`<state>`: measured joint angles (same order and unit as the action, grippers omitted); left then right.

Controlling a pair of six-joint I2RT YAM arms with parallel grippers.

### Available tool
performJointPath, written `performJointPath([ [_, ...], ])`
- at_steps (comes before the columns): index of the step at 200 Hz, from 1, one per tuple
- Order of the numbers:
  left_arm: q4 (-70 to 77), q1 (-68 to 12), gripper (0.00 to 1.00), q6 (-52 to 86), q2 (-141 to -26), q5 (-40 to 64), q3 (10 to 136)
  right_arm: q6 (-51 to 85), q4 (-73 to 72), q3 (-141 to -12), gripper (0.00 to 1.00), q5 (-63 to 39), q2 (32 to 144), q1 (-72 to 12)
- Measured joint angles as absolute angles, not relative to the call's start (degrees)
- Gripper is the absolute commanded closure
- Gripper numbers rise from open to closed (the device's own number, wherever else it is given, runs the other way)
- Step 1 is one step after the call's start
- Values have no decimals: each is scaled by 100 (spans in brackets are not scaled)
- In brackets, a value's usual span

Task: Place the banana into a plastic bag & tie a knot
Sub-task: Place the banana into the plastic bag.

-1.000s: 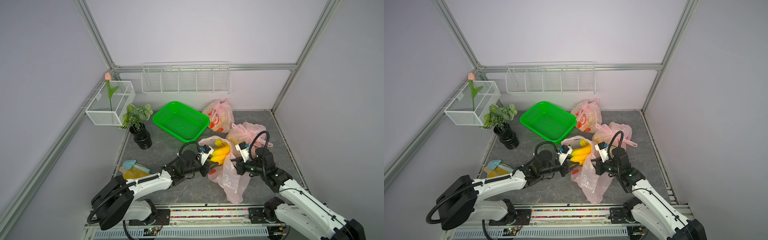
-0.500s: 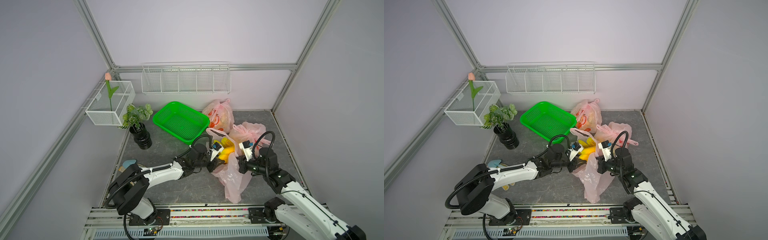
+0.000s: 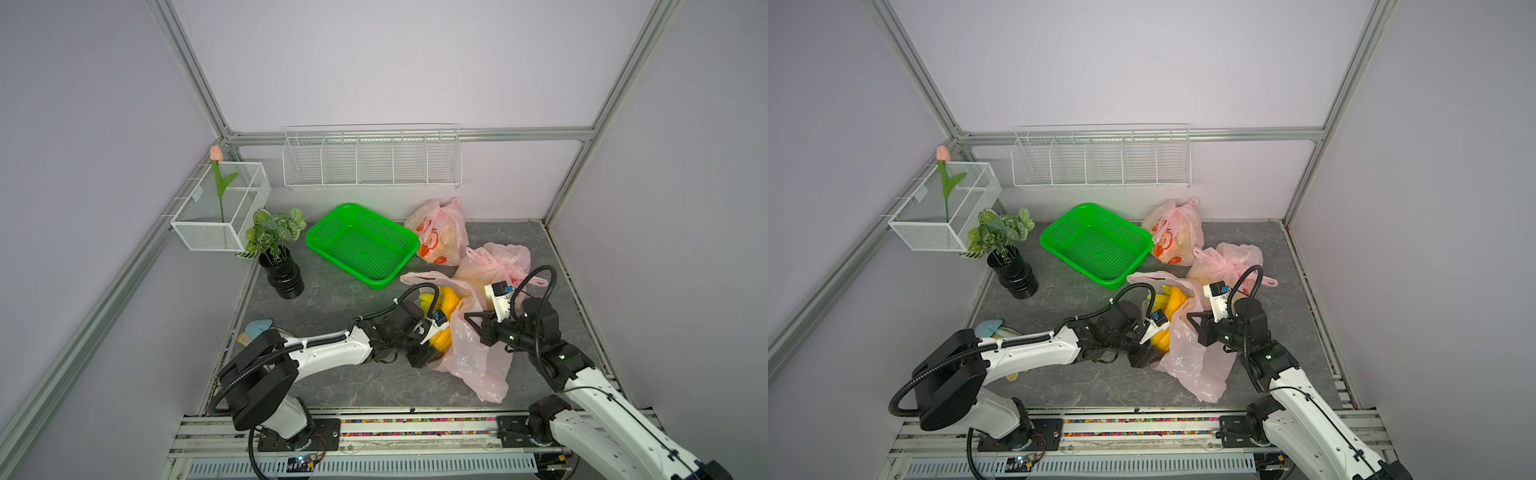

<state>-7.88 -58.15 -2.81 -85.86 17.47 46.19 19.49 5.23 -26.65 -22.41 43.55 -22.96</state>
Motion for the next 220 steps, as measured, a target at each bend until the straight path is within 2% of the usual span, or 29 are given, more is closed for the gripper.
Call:
performJointPath([
  [57, -882, -5815, 31, -91, -7717, 1509, 4375, 1931, 552, -2626, 93, -2016, 4331, -2296],
  [106, -937, -5815, 31, 80, -6632, 1035, 4075, 1935, 670, -2397, 93, -1776, 4110, -2285],
  [130, -897, -5811, 26, 270, -5898, 482, 3833, 1946, 742, -2357, 93, -1734, 4082, -2285],
  [146, -856, -5662, 29, 373, -5566, 257, 3728, 1951, 749, -2357, 93, -1734, 4082, -2283],
  [177, -668, -5354, 41, 532, -6007, 342, 3758, 1955, 751, -2357, 93, -1734, 4082, -2261],
  [220, -331, -5430, 43, 716, -7155, 1177, 3778, 1973, 742, -2355, 93, -1743, 4099, -2257],
])
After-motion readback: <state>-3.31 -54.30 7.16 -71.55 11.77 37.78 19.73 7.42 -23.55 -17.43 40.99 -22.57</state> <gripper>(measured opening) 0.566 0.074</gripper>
